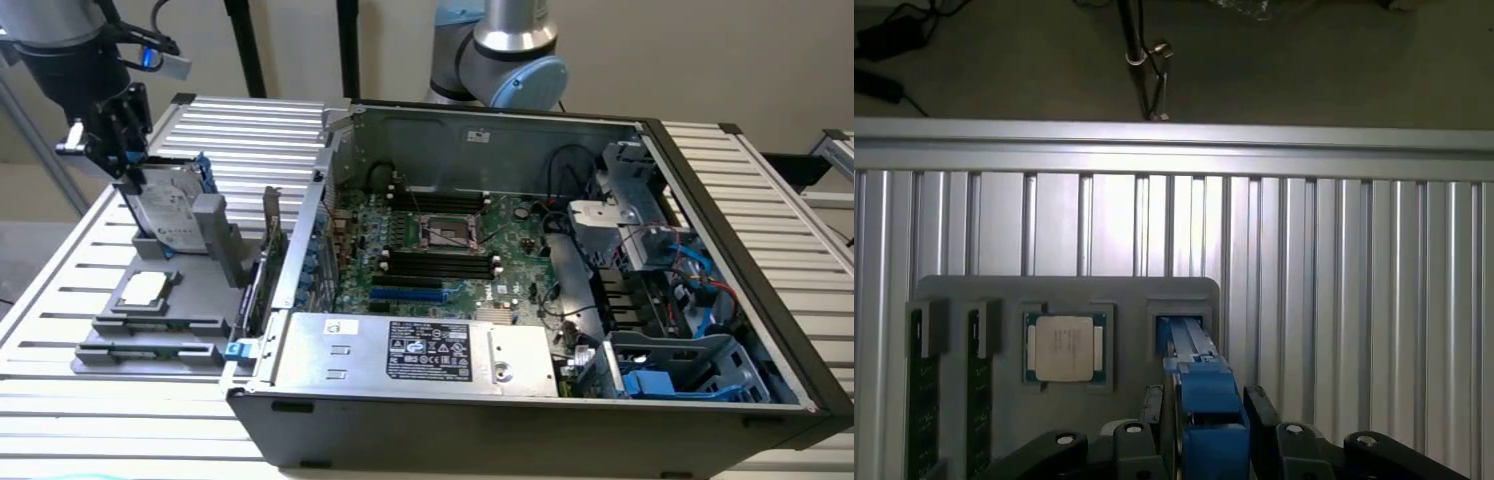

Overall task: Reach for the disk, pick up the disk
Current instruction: 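Pick up the disk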

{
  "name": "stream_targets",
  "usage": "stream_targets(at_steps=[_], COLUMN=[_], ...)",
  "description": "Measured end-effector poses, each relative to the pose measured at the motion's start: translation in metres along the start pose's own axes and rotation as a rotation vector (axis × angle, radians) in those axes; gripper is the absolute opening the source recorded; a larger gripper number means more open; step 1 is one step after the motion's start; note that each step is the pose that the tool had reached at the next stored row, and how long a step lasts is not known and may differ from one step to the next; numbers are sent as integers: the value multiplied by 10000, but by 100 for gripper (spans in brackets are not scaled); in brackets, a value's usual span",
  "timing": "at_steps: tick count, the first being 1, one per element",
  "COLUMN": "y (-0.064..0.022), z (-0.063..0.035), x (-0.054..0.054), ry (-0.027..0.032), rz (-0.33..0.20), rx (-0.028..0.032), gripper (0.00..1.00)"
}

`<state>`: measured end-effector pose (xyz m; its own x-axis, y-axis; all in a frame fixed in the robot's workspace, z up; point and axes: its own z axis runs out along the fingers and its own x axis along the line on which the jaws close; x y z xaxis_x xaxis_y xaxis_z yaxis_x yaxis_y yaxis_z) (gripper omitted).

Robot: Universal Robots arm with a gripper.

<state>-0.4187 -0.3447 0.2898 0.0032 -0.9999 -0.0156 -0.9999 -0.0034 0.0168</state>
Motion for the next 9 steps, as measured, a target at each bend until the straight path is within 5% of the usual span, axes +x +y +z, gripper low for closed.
stream_targets(at_steps=[8, 9], y=[0, 0], z=[6, 6], x=[0, 0], ry=[-1, -2], rz=[43, 50], rx=[2, 3], gripper=[42, 35])
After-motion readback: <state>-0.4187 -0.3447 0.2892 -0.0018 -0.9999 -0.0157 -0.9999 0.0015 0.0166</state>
